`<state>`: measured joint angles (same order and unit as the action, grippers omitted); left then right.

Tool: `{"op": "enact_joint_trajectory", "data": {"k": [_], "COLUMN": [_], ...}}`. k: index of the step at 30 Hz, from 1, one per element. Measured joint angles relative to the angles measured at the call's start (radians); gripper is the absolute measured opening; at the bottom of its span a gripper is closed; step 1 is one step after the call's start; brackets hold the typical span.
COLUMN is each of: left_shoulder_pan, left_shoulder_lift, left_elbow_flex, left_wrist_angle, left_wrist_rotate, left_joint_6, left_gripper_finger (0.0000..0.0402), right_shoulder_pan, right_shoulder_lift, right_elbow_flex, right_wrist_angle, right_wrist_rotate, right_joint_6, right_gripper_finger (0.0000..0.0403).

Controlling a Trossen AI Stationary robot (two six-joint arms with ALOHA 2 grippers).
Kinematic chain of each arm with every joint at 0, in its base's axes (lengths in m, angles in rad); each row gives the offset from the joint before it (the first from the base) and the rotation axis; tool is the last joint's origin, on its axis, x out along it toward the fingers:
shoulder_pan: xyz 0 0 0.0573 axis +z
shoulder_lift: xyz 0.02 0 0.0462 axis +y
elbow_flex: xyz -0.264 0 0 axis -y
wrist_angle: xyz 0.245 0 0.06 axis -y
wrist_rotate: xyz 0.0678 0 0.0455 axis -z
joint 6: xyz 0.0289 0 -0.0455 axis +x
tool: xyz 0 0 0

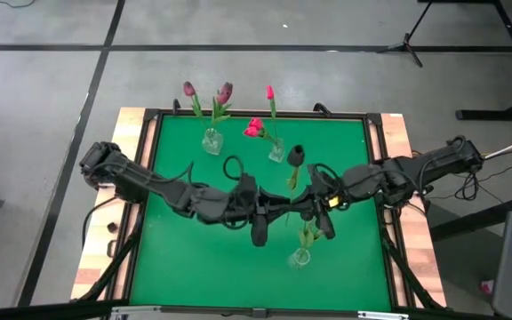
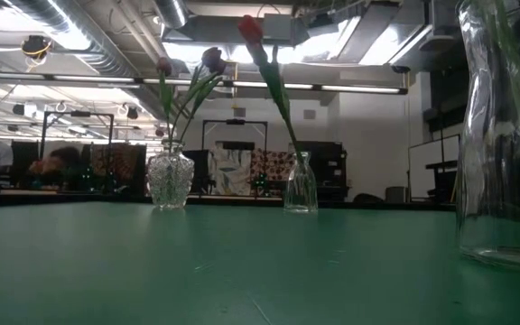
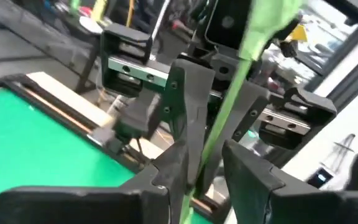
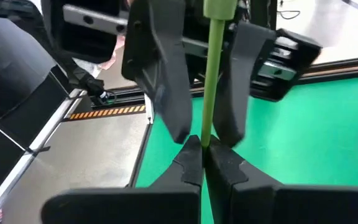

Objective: Sort flowers into vase by color
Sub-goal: Put the black tulip into the bottom transparent vase

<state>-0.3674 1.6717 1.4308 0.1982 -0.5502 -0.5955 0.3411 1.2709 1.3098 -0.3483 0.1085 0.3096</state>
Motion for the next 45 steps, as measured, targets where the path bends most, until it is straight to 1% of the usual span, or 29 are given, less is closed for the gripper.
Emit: {"op": "enact_joint_trajectory", "data": {"k": [2,7,10,14,22,26,34,41,45], "left_shoulder_pan": [0.012,0.016,0.017,0.018,0.022,0.022,0.027,0.027,0.028], "left_shoulder_lift": [-0.001,-0.003,-0.011,-0.018,-0.043,-0.057,-0.063,-0.063,-0.063], "left_elbow_flex": [0.001,0.001,0.001,0.001,0.0,0.0,0.001,0.001,0.001], "left_wrist_angle": [-0.025,-0.045,-0.084,-0.127,-0.164,-0.157,-0.174,-0.281,-0.294], "left_wrist_rotate": [0.029,0.043,0.052,0.096,0.11,0.114,0.177,0.176,0.149], "left_joint_6": [-0.023,-0.023,-0.027,-0.072,-0.094,-0.09,-0.111,-0.131,-0.131], "left_gripper_finger": [0.0101,0.0101,0.0101,0.0101,0.0101,0.0101,0.0101,0.0101,0.0101], "right_shoulder_pan": [0.0,0.0,-0.001,-0.001,-0.001,-0.002,-0.001,-0.001,-0.001], "right_shoulder_lift": [0.004,0.016,0.02,0.022,0.035,0.046,0.073,0.087,0.088], "right_elbow_flex": [0.0,0.001,0.002,0.002,0.003,0.001,0.001,0.002,0.002], "right_wrist_angle": [-0.002,-0.027,-0.038,-0.042,-0.048,-0.051,-0.036,-0.016,-0.016], "right_wrist_rotate": [-0.001,-0.009,-0.01,-0.025,-0.042,-0.05,-0.072,-0.076,-0.093], "right_joint_6": [0.0,-0.001,-0.001,-0.001,-0.001,-0.001,0.0,0.001,0.003], "right_gripper_finger": [0.0003,0.0003,0.0003,0.0002,0.0003,0.0004,0.0004,0.0004,0.0004]}}
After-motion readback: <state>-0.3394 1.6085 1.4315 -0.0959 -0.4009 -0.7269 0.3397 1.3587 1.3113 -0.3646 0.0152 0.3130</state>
